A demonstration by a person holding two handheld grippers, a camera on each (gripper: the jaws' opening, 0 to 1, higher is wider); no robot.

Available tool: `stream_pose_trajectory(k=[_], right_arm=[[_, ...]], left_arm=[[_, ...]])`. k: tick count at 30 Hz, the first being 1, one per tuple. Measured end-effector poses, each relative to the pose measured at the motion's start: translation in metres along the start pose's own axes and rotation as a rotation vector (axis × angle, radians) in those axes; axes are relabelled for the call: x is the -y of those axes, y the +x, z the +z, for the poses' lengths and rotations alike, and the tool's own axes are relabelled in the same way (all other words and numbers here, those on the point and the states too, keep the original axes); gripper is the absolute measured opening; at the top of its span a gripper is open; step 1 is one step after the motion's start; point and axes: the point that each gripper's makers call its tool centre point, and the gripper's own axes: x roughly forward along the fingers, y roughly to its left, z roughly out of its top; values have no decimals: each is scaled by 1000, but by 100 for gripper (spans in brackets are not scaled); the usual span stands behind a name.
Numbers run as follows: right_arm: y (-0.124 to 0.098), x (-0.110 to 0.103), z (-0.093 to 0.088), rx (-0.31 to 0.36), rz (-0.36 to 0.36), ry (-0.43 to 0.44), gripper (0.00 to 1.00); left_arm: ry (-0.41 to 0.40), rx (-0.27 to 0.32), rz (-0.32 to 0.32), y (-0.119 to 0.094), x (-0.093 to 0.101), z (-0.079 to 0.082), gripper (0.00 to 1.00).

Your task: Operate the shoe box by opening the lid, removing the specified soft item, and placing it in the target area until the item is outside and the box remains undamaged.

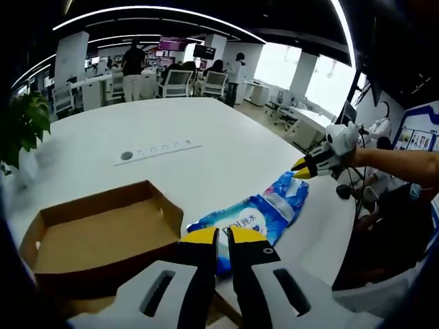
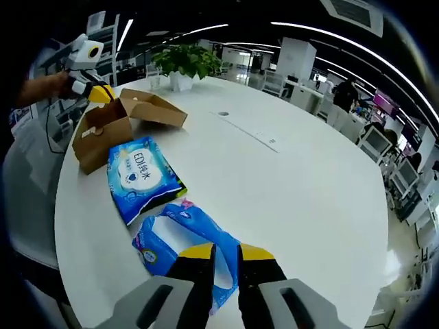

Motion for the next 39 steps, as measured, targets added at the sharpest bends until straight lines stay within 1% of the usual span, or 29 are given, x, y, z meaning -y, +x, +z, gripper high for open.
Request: stream_pose_trajectory(k=[3, 5, 8, 10, 14, 18, 20, 27, 29, 36, 39], right_arm=[[-6, 3, 2, 24, -15, 26, 22], [-11, 5, 3, 45, -25, 62, 28], [-16, 5, 0, 60, -29, 86, 37], [-17, 2, -4, 53, -24, 90, 40], [-16, -6, -19, 22, -15, 104, 46], [-14, -12, -31, 2, -15, 111, 50], [-13, -16, -36, -12, -14, 109, 52], [-4, -26, -52, -54, -20, 104, 58], [-1, -27, -55, -67, -27, 105, 58], [9, -38, -64, -83, -40, 134, 55], [13, -40, -65, -82, -63, 148, 55]], left_arm=[[-1, 4, 8, -4, -5, -1, 8], [-2, 7, 13, -7, -8, -1, 9], [-6, 16, 20, -12, -13, -1, 12], [-7, 20, 25, -15, -15, -2, 14], [-14, 23, 37, -20, -22, -4, 16], [-16, 29, 46, -27, -26, -6, 18], [-24, 32, 54, -30, -32, -6, 19], [-36, 43, 79, -42, -44, -10, 22], [-41, 43, 89, -47, -47, -12, 22], [-64, 45, 118, -61, -60, -23, 22], [-71, 43, 131, -66, -67, -27, 22]])
